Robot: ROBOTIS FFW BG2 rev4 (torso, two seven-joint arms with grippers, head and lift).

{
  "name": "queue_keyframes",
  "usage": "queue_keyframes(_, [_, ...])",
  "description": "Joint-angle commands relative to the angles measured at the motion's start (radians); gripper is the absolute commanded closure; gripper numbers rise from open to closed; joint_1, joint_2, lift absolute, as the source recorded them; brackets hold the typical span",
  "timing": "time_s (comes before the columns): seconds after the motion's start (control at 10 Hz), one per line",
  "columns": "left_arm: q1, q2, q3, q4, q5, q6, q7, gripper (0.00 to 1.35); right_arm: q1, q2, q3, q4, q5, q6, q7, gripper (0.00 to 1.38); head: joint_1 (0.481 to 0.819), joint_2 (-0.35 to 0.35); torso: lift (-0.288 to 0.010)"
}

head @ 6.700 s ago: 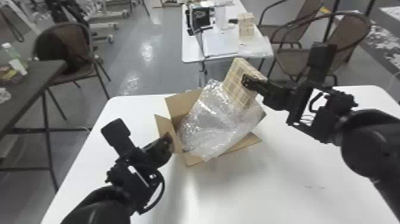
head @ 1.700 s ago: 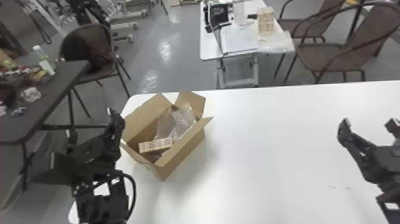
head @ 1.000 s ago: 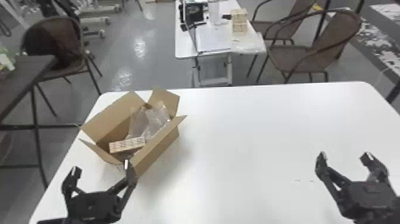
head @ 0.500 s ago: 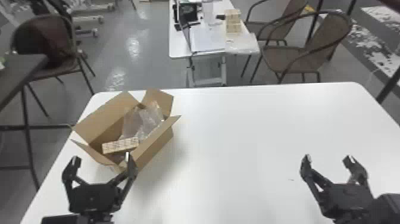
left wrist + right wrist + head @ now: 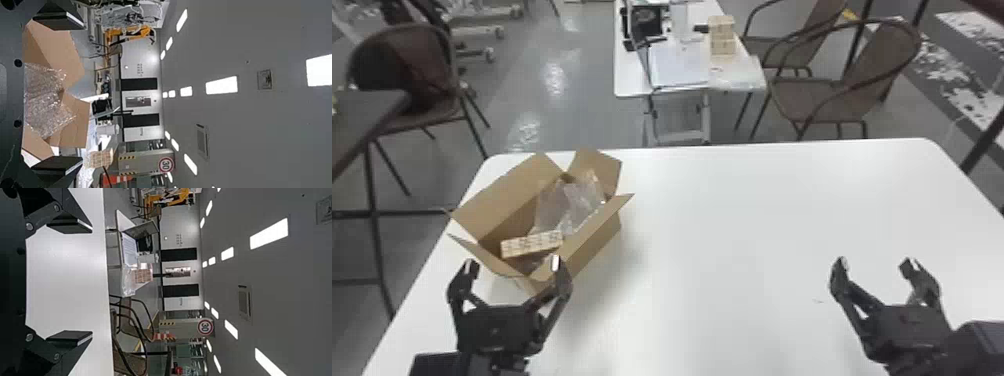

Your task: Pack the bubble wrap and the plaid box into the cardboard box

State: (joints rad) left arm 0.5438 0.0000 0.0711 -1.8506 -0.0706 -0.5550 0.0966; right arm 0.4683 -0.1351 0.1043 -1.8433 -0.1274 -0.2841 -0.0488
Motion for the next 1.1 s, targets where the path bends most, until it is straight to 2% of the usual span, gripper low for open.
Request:
queue_keyframes(0.0, [0.022, -0.003, 0.009, -0.029, -0.015, 0.041, -0.003, 0.10, 0.004, -0.003, 0.000, -0.011, -0.003, 0.017, 0.000, 0.33, 0.695, 0.088, -0.099])
queue_keyframes(0.5, [0.038, -0.003, 0.004, -0.058, -0.020, 0.093, -0.006, 0.10, 0.004, -0.003, 0.000, -0.011, -0.008, 0.019, 0.000, 0.33, 0.695, 0.089, -0.099])
queue_keyframes(1.0, [0.031, -0.003, 0.012, -0.065, -0.026, 0.099, -0.020, 0.10, -0.007, -0.001, 0.005, -0.002, -0.011, 0.019, 0.000, 0.33, 0.695, 0.089, -0.099])
